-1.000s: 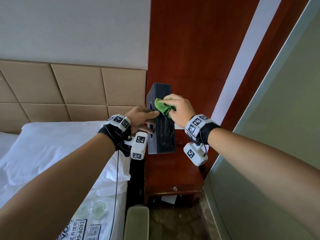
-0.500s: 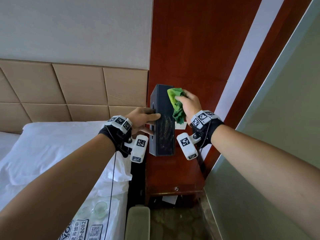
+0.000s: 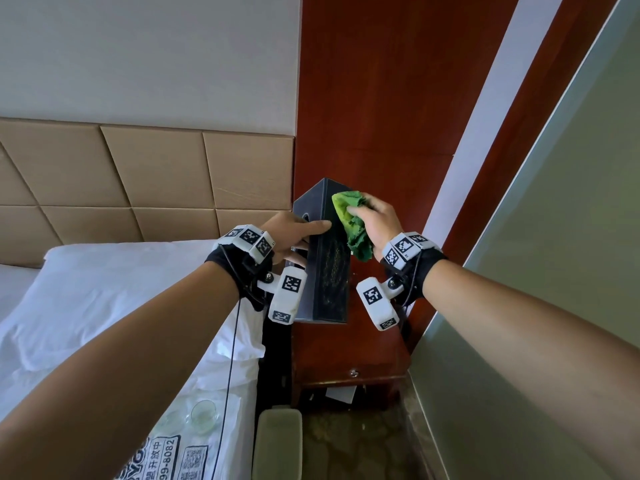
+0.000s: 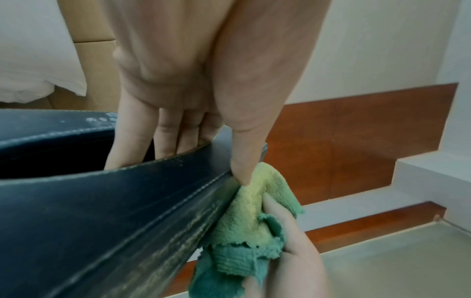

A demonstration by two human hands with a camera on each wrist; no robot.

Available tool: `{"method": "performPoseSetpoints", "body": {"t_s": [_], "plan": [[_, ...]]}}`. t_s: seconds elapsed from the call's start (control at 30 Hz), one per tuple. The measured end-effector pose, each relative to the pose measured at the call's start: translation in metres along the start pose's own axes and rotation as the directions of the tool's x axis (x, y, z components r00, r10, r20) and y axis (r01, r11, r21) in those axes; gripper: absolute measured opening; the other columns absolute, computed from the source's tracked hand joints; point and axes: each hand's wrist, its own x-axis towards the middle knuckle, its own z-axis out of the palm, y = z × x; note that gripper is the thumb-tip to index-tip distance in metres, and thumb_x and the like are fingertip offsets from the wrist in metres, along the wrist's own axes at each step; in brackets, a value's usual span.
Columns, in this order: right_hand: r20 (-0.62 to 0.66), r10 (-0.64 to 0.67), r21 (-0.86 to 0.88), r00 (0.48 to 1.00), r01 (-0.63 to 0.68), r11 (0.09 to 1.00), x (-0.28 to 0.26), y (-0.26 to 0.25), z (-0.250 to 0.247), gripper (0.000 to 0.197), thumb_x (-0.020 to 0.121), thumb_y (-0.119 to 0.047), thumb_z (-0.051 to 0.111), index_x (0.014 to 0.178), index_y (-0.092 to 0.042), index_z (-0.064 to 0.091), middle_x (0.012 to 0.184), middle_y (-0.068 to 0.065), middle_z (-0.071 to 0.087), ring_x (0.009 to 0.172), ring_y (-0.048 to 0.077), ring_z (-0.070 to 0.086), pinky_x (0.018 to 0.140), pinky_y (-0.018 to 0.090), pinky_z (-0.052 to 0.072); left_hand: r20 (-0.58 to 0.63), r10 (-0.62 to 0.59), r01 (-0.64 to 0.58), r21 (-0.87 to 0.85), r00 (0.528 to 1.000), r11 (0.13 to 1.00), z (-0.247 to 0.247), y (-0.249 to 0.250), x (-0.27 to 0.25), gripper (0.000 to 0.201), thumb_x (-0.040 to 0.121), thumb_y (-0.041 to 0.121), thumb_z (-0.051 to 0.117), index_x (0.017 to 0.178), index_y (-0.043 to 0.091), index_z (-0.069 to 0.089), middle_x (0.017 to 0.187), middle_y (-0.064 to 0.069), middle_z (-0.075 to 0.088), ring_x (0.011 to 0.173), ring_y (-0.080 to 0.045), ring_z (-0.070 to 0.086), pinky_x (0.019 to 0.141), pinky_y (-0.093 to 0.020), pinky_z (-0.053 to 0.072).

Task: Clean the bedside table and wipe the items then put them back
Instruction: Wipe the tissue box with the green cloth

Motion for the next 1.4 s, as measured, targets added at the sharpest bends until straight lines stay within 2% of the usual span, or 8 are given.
{"method": "performPoseSetpoints", "body": {"t_s": [0.17, 0.3, 0.43, 0.57, 0.87, 1.0, 1.17, 1.4], "plan": [[-0.012, -0.007, -0.006, 1.0, 0.007, 1.0, -0.002, 0.003, -0.001, 0.021, 0.086, -0.009, 0.066, 0.087, -0.028, 0.075, 0.091, 0.001, 0.076, 0.091, 0.026, 0.071, 0.091, 0.044, 0.055, -0.06, 0.014, -0.01, 0.065, 0.998, 0.998, 0.002, -0.003, 0.005, 0.038, 0.092, 0.029, 0.069, 0.111, -0.003, 0.064, 0.101, -0.015, 0.075, 0.088, -0.025, 0.074, 0.074, -0.049, 0.06], [-0.003, -0.123, -0.181, 0.992, 0.121, 0.976, -0.002, 0.003, 0.001, 0.023, 0.091, -0.009, 0.061, 0.109, -0.018, 0.072, 0.103, 0.0, 0.073, 0.097, 0.02, 0.069, 0.088, 0.032, 0.054, -0.067, 0.0, 0.005, 0.083, 0.998, 0.997, 0.003, -0.005, 0.005, 0.032, 0.093, 0.029, 0.068, 0.11, 0.002, 0.067, 0.102, -0.012, 0.074, 0.085, -0.023, 0.074, 0.069, -0.049, 0.061], [0.073, -0.427, -0.563, 0.901, 0.391, 0.728, -0.001, 0.005, -0.001, 0.039, 0.084, 0.002, 0.053, 0.114, -0.014, 0.071, 0.11, 0.0, 0.066, 0.101, 0.019, 0.061, 0.085, 0.028, 0.049, -0.073, -0.016, 0.018, 0.034, 0.997, 0.999, 0.002, -0.008, 0.006, 0.037, 0.093, 0.03, 0.067, 0.116, 0.001, 0.066, 0.109, -0.013, 0.072, 0.095, -0.027, 0.072, 0.073, -0.053, 0.06], [0.317, -0.464, -0.651, 0.827, 0.546, 0.528, -0.007, 0.013, -0.004, 0.049, 0.076, 0.009, 0.051, 0.115, -0.012, 0.071, 0.115, 0.001, 0.063, 0.105, 0.026, 0.054, 0.09, 0.037, 0.047, -0.079, -0.01, 0.006, -0.051, 0.997, 0.999, 0.003, -0.01, 0.007, 0.04, 0.095, 0.03, 0.065, 0.117, -0.002, 0.064, 0.113, -0.016, 0.071, 0.103, -0.032, 0.069, 0.076, -0.056, 0.059], [0.44, -0.442, -0.586, 0.782, 0.623, 0.518, -0.024, 0.018, -0.002, 0.04, 0.073, 0.005, 0.054, 0.097, -0.017, 0.077, 0.106, -0.008, 0.068, 0.101, 0.018, 0.06, 0.089, 0.033, 0.049, -0.156, -0.008, -0.03, -0.241, 0.988, 0.97, -0.001, -0.011, 0.008, 0.037, 0.095, 0.027, 0.065, 0.116, -0.003, 0.062, 0.097, -0.014, 0.073, 0.09, -0.032, 0.072, 0.066, -0.052, 0.059], [0.533, -0.303, -0.563, 0.79, 0.599, 0.57, -0.017, 0.002, -0.008, 0.044, 0.076, 0.008, 0.053, 0.102, -0.018, 0.078, 0.109, -0.009, 0.068, 0.098, 0.012, 0.062, 0.09, 0.028, 0.05, -0.183, -0.022, -0.026, -0.257, 0.983, 0.966, -0.004, -0.011, 0.008, 0.04, 0.095, 0.028, 0.064, 0.119, -0.003, 0.059, 0.108, -0.016, 0.071, 0.093, -0.032, 0.072, 0.067, -0.053, 0.059], [0.332, -0.451, -0.593, 0.829, 0.555, 0.583, 0.0, -0.02, -0.007, 0.047, 0.076, 0.011, 0.053, 0.107, -0.017, 0.076, 0.11, -0.005, 0.07, 0.103, 0.017, 0.06, 0.095, 0.029, 0.047, -0.182, -0.023, -0.022, -0.24, 0.983, 0.97, -0.004, -0.006, 0.005, 0.039, 0.097, 0.029, 0.062, 0.121, -0.001, 0.06, 0.113, -0.016, 0.071, 0.098, -0.03, 0.07, 0.066, -0.05, 0.059], [0.454, -0.365, -0.626, 0.812, 0.583, 0.518, 0.001, -0.016, 0.001, 0.041, 0.083, 0.005, 0.057, 0.111, -0.019, 0.074, 0.115, -0.008, 0.066, 0.102, 0.017, 0.062, 0.09, 0.036, 0.052, -0.171, 0.036, -0.079, -0.25, 0.985, 0.965, 0.002, -0.002, 0.005, 0.039, 0.099, 0.03, 0.059, 0.12, -0.003, 0.061, 0.112, -0.016, 0.071, 0.097, -0.03, 0.07, 0.067, -0.049, 0.06]]}}
